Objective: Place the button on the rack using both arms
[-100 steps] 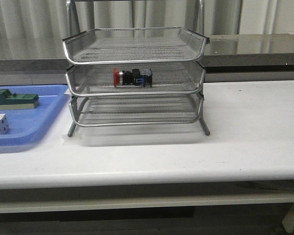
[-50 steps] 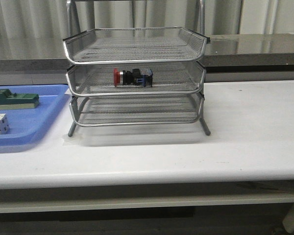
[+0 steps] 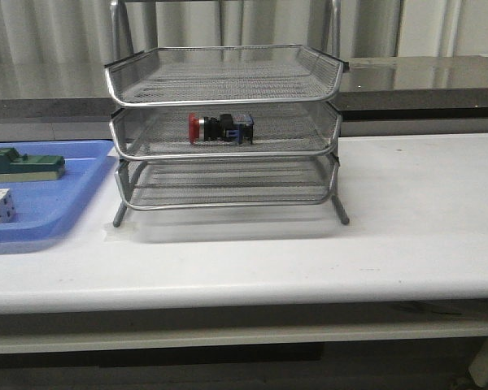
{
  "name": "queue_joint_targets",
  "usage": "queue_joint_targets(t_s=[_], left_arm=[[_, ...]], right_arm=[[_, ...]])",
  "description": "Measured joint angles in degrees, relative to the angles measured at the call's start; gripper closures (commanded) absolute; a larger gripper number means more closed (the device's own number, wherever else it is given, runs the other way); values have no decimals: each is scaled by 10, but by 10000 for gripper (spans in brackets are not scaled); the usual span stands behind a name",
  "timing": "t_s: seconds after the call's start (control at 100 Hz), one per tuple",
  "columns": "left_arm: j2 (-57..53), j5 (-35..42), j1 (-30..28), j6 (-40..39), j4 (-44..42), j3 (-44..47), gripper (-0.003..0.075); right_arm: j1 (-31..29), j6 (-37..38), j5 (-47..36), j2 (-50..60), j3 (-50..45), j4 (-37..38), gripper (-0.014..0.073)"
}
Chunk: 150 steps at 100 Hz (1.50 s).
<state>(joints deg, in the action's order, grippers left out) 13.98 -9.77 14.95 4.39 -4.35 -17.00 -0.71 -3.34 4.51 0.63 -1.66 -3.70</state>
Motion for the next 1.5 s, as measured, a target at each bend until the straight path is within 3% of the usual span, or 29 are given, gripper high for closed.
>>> queue_joint_targets(t_s=[0.44,0.68,1.11,1.5], left_arm=[[0,3,-4,0,-24,12,741],[-13,33,-62,0,-33,76,741],[-136,74,-161,-28,-34,168,741],[-142,92,-178,-44,-24,168,741]], right_arm=[[0,0,0,0,0,0,654],[0,0,-1,0,0,0,654],[0,1,-1,0,0,0,654],[0,1,-1,0,0,0,654]])
